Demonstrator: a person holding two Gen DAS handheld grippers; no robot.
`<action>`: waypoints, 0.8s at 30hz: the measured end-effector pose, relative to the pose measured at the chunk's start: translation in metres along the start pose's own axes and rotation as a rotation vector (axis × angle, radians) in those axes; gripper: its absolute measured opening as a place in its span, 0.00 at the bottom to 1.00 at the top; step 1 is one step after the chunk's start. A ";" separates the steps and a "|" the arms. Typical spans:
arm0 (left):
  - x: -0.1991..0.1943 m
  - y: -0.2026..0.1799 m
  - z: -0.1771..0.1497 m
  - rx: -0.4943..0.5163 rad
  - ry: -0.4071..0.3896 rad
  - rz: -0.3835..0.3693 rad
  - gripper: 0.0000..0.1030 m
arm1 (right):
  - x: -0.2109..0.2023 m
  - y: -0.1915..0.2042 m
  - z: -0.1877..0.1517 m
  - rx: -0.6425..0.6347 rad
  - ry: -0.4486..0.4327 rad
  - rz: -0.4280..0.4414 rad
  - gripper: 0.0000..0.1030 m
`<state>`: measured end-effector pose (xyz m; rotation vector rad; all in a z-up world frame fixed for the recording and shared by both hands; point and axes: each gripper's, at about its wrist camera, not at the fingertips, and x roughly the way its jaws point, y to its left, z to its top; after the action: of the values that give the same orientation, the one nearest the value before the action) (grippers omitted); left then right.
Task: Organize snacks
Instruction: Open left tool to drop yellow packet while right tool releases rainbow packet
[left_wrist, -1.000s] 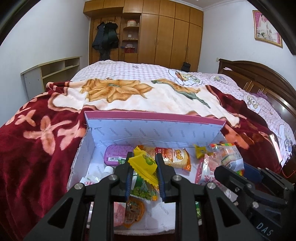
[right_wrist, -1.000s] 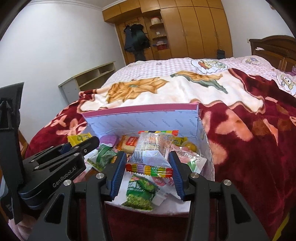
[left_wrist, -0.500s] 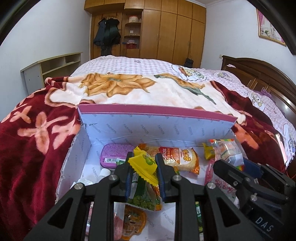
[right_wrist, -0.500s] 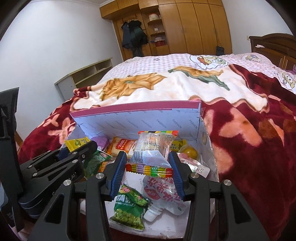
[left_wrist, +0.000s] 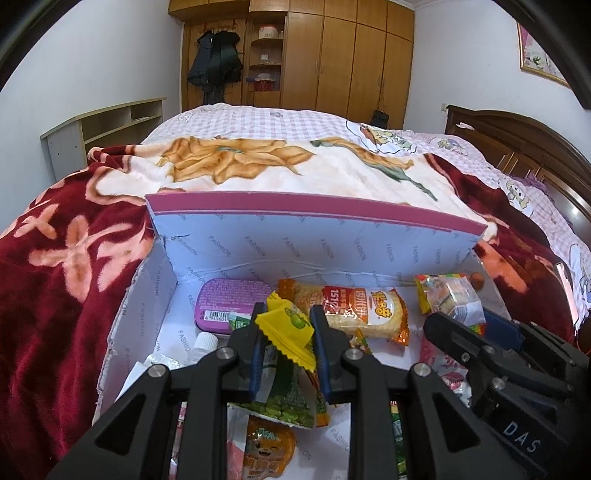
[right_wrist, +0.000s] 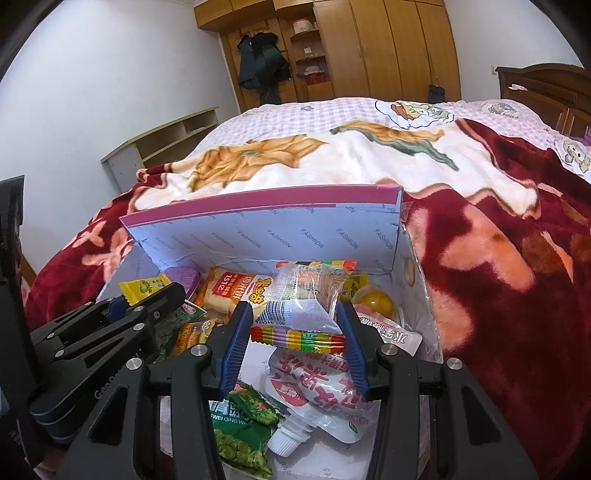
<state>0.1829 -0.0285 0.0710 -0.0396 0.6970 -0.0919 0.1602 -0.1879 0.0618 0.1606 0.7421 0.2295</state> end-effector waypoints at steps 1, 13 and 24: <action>0.000 0.000 0.000 -0.001 0.000 0.000 0.23 | 0.000 0.000 0.000 0.000 0.000 0.000 0.47; 0.004 0.001 0.000 0.004 0.000 0.006 0.27 | 0.001 0.002 0.000 -0.033 -0.015 -0.020 0.48; -0.012 0.000 -0.001 0.015 -0.018 0.014 0.51 | -0.019 0.003 0.000 -0.029 -0.071 -0.033 0.60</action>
<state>0.1730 -0.0274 0.0779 -0.0214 0.6784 -0.0831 0.1467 -0.1899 0.0747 0.1286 0.6700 0.2017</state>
